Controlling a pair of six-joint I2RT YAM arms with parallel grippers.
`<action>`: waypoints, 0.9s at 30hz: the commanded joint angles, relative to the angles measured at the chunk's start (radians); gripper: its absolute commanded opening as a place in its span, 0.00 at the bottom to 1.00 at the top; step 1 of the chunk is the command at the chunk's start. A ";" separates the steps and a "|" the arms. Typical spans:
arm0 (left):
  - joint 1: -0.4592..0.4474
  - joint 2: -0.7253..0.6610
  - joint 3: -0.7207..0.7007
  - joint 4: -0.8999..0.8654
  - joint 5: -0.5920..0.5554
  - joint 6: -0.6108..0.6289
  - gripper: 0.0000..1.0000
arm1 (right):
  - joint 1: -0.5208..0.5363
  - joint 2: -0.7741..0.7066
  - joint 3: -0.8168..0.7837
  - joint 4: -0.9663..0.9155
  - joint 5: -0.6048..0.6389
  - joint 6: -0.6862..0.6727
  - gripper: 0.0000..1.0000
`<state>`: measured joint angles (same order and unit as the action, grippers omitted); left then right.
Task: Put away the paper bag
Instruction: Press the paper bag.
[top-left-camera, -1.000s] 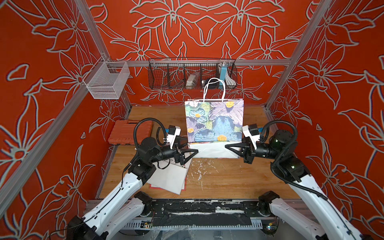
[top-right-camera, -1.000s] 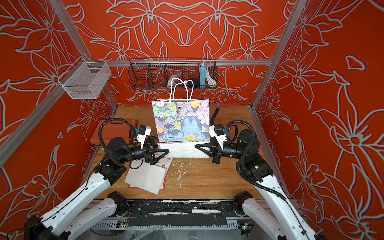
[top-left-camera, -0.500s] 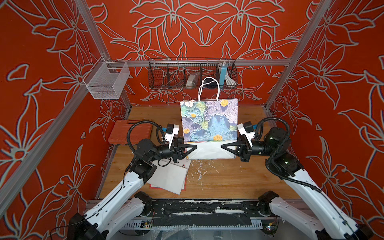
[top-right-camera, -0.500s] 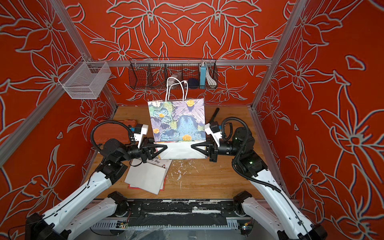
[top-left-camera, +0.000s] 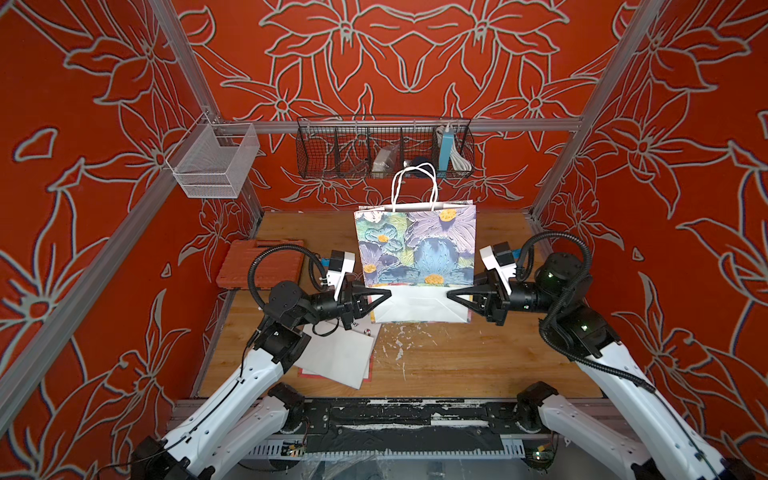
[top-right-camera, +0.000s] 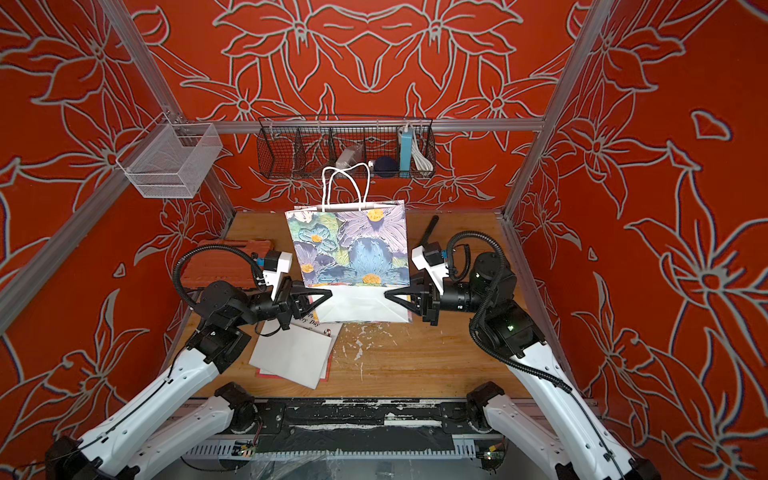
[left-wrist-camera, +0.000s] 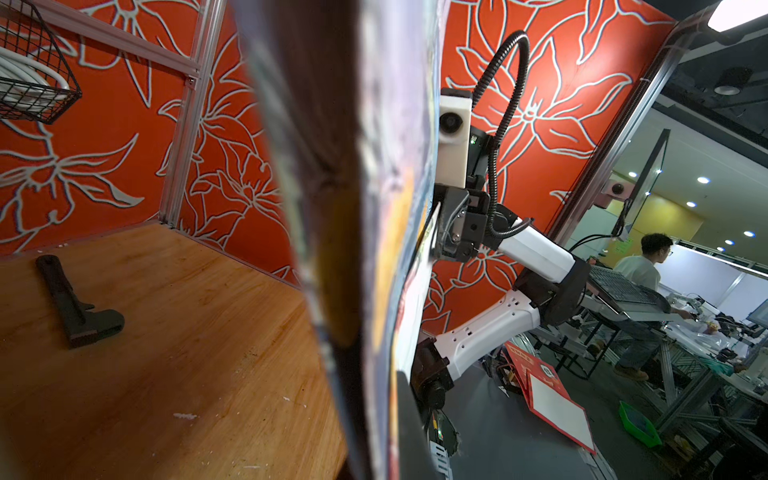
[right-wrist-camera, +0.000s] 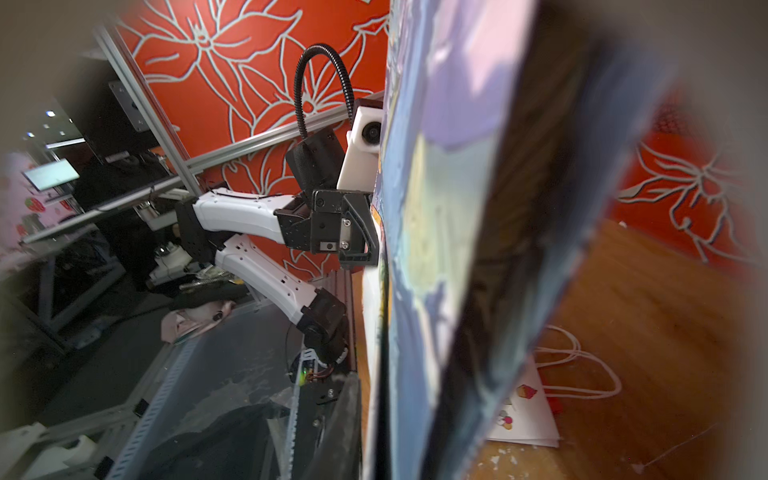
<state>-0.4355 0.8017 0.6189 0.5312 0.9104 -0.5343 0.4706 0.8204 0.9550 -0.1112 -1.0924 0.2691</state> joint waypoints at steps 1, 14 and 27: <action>0.001 -0.028 -0.013 -0.029 0.023 0.034 0.00 | -0.006 0.004 0.037 -0.006 -0.004 -0.012 0.03; 0.002 -0.029 -0.022 -0.136 0.041 0.107 0.00 | -0.007 0.022 0.054 0.043 0.015 0.030 0.11; 0.001 -0.033 -0.055 -0.197 0.052 0.154 0.00 | -0.008 0.039 0.073 0.081 0.032 0.049 0.16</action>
<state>-0.4347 0.7746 0.5735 0.3531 0.9421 -0.4114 0.4690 0.8604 0.9890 -0.0723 -1.0645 0.3153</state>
